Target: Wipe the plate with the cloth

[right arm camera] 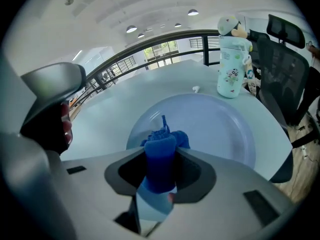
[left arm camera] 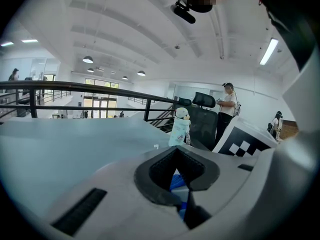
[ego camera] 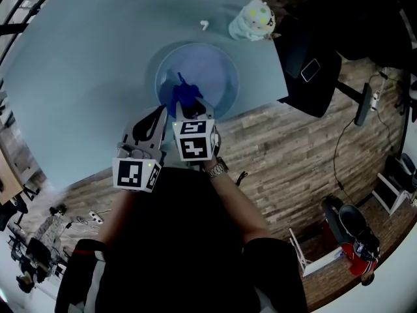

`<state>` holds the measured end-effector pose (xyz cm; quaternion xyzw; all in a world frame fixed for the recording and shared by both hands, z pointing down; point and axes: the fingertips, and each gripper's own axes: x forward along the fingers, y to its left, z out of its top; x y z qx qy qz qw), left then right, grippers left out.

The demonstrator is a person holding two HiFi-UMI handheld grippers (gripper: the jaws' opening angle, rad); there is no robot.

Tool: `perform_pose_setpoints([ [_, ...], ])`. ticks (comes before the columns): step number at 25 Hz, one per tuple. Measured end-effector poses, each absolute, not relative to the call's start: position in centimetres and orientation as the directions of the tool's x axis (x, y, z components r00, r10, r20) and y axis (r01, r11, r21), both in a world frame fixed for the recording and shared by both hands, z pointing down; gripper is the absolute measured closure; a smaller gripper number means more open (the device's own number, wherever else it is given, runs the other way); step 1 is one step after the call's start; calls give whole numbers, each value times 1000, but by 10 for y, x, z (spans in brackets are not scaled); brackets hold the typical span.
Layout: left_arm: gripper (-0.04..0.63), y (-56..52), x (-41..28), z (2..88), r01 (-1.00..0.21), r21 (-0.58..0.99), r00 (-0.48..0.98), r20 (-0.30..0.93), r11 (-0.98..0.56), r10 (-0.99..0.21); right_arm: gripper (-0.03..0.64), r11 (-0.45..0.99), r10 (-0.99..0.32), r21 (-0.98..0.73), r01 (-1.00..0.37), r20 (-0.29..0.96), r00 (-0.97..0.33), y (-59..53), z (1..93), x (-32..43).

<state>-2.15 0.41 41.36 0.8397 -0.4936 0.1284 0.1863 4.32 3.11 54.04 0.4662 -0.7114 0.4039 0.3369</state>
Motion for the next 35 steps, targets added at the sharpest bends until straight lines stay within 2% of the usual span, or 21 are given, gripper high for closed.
perform_pose_setpoints([
  [6,595,3,-28,416,-890,182,455,409,-418,-791,497,280,-345,-304,-911,853,-391,34,554,21],
  [16,594,-1,-28,420,-895,184,446,418,-407,-791,497,251,-331,-294,-922,869,-367,27,566,39],
  [35,595,-3,-10,422,-870,194,491,412,-453,-767,497,124,-367,-177,-977,906,-210,18,562,122],
])
